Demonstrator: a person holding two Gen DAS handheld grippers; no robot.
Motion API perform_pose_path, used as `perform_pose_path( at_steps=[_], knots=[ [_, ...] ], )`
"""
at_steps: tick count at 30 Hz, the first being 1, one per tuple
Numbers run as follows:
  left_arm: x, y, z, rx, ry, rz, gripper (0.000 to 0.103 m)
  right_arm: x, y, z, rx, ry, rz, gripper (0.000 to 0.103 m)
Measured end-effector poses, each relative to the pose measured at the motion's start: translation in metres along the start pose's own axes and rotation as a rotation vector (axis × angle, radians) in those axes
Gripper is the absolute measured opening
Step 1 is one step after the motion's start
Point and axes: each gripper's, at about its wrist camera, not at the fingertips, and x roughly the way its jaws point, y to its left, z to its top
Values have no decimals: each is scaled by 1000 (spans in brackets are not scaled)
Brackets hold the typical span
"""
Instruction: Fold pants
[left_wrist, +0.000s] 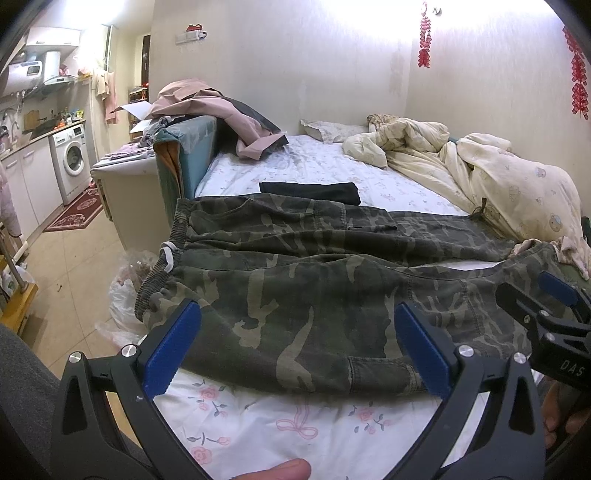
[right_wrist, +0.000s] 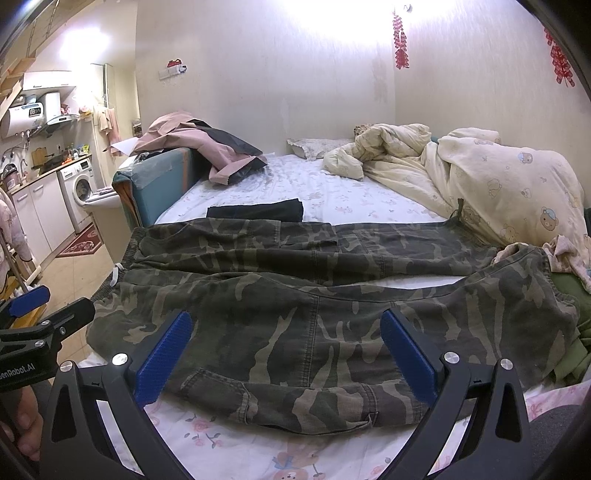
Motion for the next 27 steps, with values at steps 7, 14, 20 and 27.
perform_pose_path(
  at_steps=[7, 14, 20, 27],
  knots=[
    [1, -1, 0, 1, 1, 0, 103, 2, 1, -3, -1, -2, 0, 103],
    [1, -1, -1, 2, 1, 1, 103, 2, 0, -2, 3, 0, 2, 103],
    [1, -1, -1, 1, 1, 1, 103, 1, 1, -2, 1, -1, 2, 103],
    [1, 0, -1, 2, 0, 1, 103, 1, 0, -1, 1, -1, 2, 103]
  ],
)
